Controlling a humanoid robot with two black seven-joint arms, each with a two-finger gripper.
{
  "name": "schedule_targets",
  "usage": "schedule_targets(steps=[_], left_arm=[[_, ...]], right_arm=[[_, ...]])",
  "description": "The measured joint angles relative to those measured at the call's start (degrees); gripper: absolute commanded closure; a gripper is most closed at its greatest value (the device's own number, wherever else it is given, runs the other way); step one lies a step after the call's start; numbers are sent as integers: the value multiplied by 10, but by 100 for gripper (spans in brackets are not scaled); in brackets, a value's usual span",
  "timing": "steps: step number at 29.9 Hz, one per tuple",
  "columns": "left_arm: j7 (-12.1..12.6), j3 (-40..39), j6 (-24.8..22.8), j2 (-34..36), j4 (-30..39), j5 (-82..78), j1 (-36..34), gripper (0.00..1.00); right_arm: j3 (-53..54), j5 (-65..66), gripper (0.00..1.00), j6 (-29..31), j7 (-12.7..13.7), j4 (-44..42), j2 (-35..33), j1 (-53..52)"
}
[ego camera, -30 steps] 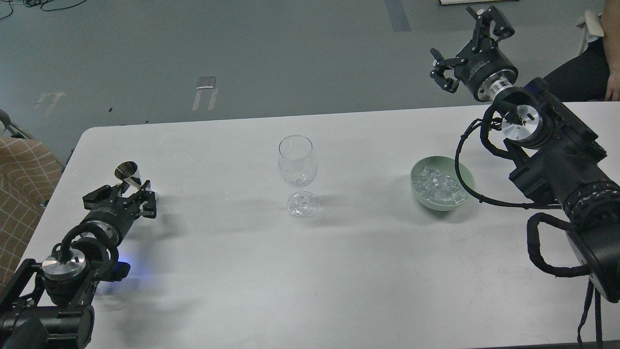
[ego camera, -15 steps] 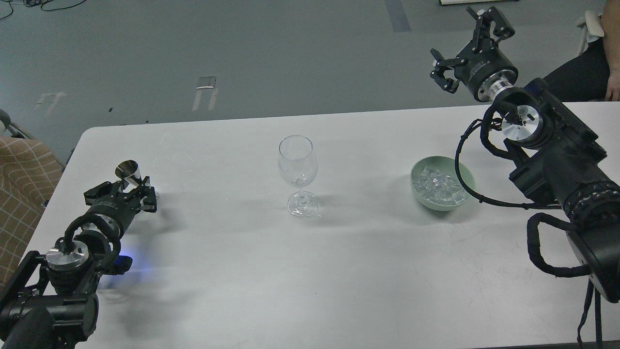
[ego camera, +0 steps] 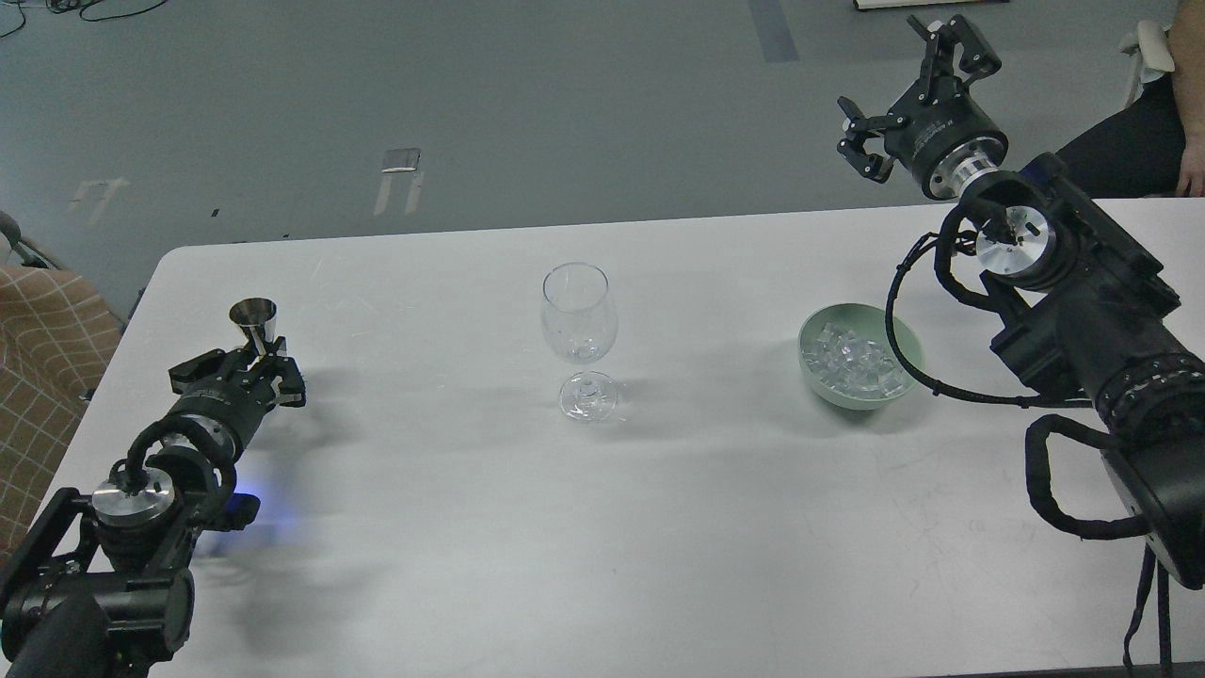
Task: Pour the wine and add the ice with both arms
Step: 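Lift the jigger with the left gripper and move it toward the glass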
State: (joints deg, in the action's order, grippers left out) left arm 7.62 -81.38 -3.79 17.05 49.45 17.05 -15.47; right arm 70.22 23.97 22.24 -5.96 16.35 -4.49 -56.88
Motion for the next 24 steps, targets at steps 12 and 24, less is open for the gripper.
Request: schedule_targets(steps=[12,24], left_arm=[[1,-18,-6,-1,21,1,-2,84],[19,-35,-11,0,124,0,14,87]], right_arm=[[0,0,0,0,0,0,0,0],[1,-1,0,0,0,1,-7,3]])
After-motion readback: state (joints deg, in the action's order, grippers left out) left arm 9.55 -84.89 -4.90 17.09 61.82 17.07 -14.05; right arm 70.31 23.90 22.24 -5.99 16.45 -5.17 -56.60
